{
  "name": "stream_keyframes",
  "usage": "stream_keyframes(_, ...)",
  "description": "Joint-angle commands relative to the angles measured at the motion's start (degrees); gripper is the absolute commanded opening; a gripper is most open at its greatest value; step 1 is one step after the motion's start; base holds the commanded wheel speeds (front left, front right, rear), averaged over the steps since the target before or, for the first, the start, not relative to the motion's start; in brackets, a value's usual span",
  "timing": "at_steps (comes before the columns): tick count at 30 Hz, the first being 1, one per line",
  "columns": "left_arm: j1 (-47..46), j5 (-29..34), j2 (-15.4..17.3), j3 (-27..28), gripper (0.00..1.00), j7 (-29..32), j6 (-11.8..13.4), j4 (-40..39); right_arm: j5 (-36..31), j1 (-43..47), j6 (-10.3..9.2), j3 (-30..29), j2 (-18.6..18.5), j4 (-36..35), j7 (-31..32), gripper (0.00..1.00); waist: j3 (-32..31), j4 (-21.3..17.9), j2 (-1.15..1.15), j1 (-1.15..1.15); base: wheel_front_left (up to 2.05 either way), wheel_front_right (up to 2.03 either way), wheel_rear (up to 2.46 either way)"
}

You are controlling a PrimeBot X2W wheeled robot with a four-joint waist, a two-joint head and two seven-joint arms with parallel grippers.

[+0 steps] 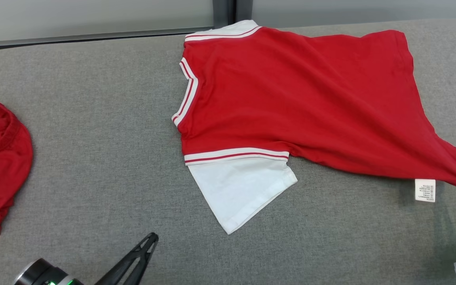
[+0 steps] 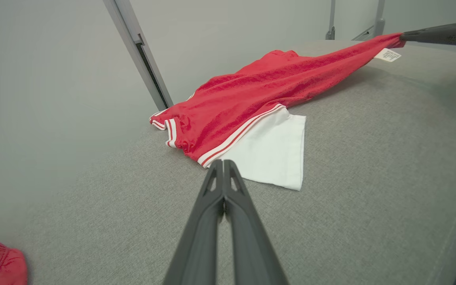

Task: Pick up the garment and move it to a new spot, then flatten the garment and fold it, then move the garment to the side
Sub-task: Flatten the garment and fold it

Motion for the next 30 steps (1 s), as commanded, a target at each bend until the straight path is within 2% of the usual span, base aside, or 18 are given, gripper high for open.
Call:
stream_keyframes(1, -1.47, 0.55, -0.74, -0.58, 0.00, -0.21, -1.15, 0.59, -0.65, 0.45, -0.12, -0.33, 0.53, -0.47, -0.06, 0.00, -0.03, -0.48, 0.00, 0.00, 0.00, 0.00, 0.00)
stream_keyframes(6, -6.40, 0.41, -7.99, -3.08, 0.00, 0.30, -5.20, 7.43, -1.78, -0.67, -0.12, 0.17, 1.35, 0.13, 0.77, 0.00, -0.55, -0.89, 0.00, 0.00, 0.00, 0.00, 0.00)
stream_keyframes(8, -9.88, 3.44, -10.06, -5.33, 0.85, 1.74, -7.28, 11.85, -1.87, -1.57, -0.12, 0.52, 1.37, 0.11, 0.92, 0.00, -0.18, -1.15, 0.00, 0.00, 0.00, 0.00, 0.00)
stream_keyframes(9, -11.22, 4.28, -11.77, -6.71, 1.00, 2.78, -8.47, 14.08, -1.75, -1.91, -0.12, 0.57, 1.30, 0.05, 0.98, 0.00, 0.19, -1.23, 0.00, 0.00, 0.00, 0.00, 0.00)
stream_keyframes(14, -17.49, 8.70, -18.40, -11.96, 1.00, 3.35, -14.04, 26.09, -1.42, -3.35, -0.12, 1.04, 1.01, -0.17, 0.82, 0.00, 1.89, -1.51, 0.00, 0.00, 0.00, 0.00, 0.00)
stream_keyframes(15, -17.49, 8.70, -18.40, -11.96, 1.00, 3.35, -14.04, 26.09, -1.42, -3.35, -0.12, 1.04, 1.01, -0.17, 0.82, 0.00, 1.89, -1.51, 0.00, 0.00, 0.00, 0.00, 0.00)
stream_keyframes(19, -20.37, 9.45, -22.11, -13.89, 1.00, 2.13, -16.67, 33.78, -0.93, -3.93, -0.12, 1.15, 1.06, 0.17, 0.65, 0.00, 2.77, -2.02, 0.00, 0.00, 0.00, 0.00, 0.00)
stream_keyframes(22, -21.89, 9.85, -23.79, -14.28, 1.00, 1.06, -17.62, 37.91, -0.42, -4.34, -0.12, 1.09, 0.95, 0.27, 0.53, 0.00, 3.35, -2.15, 0.00, 0.00, 0.00, 0.00, 0.00)
stream_keyframes(24, -22.58, 10.03, -24.55, -14.53, 0.40, 0.56, -18.05, 40.13, 0.01, -4.42, -0.12, 1.25, 0.96, 0.35, 0.50, 0.00, 3.63, -2.25, 0.00, 0.00, 0.00, 0.00, 0.00)
stream_keyframes(25, -22.86, 10.03, -24.87, -14.50, 0.28, 0.30, -18.29, 41.10, -0.02, -4.54, -0.12, 1.32, 0.95, 0.35, 0.44, 0.00, 3.74, -2.31, 0.00, 0.00, 0.00, 0.00, 0.00)
stream_keyframes(26, -23.18, 10.13, -25.02, -14.64, 0.00, 0.07, -18.43, 42.00, 0.12, -4.63, -0.12, 1.35, 0.88, 0.34, 0.40, 0.00, 3.84, -2.36, 0.00, 0.00, 0.00, 0.00, 0.00)
stream_keyframes(30, -23.55, 9.83, -25.29, -14.26, 0.00, -0.96, -18.13, 43.94, 0.52, -4.62, -0.12, 1.45, 0.65, 0.49, 0.32, 0.00, 3.79, -2.51, 0.00, 0.00, 0.00, 0.00, 0.00)
